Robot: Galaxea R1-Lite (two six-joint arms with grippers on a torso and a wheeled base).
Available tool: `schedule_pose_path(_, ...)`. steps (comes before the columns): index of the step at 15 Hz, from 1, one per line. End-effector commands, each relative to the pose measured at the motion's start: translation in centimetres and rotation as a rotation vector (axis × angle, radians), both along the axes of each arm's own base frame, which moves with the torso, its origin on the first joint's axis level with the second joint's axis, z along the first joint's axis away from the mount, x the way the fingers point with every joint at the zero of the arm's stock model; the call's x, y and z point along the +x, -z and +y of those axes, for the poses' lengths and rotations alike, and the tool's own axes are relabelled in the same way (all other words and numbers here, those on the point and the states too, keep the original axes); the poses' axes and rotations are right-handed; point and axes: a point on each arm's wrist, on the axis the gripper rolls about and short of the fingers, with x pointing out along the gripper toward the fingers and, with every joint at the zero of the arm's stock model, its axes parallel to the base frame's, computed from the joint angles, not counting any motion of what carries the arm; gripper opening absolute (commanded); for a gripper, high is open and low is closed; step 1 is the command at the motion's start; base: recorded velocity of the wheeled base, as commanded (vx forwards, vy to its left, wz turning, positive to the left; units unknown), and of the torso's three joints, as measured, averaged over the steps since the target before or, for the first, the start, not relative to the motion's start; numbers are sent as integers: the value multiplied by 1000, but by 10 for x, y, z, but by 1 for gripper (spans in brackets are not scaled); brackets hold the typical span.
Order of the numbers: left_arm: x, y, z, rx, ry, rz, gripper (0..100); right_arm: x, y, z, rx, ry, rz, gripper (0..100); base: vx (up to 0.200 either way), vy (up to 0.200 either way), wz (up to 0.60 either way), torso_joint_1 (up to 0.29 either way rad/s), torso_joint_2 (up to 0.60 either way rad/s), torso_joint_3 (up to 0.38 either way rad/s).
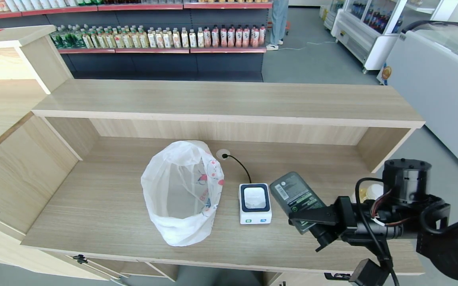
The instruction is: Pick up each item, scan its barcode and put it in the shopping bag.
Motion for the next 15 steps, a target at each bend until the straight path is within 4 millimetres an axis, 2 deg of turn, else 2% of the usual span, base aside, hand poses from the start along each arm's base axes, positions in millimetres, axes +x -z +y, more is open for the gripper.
schedule_pose_path(1, 0, 0, 0, 0, 0, 0, 100, -4, 25, 38, -1, -138, 9, 0, 0, 0, 0, 0, 0, 0)
schedule_pose_path(6, 0, 0, 0, 0, 0, 0, 100, 6, 27, 43, 31, -138, -68, 0, 0, 0, 0, 0, 0, 0)
schedule_pose_path(13, 0, 0, 0, 0, 0, 0, 100, -5, 36, 75, 40, -244, -79, 0, 0, 0, 0, 0, 0, 0)
schedule_pose_path(15, 0, 0, 0, 0, 0, 0, 100, -5, 39, 77, 36, -248, -69, 0, 0, 0, 0, 0, 0, 0)
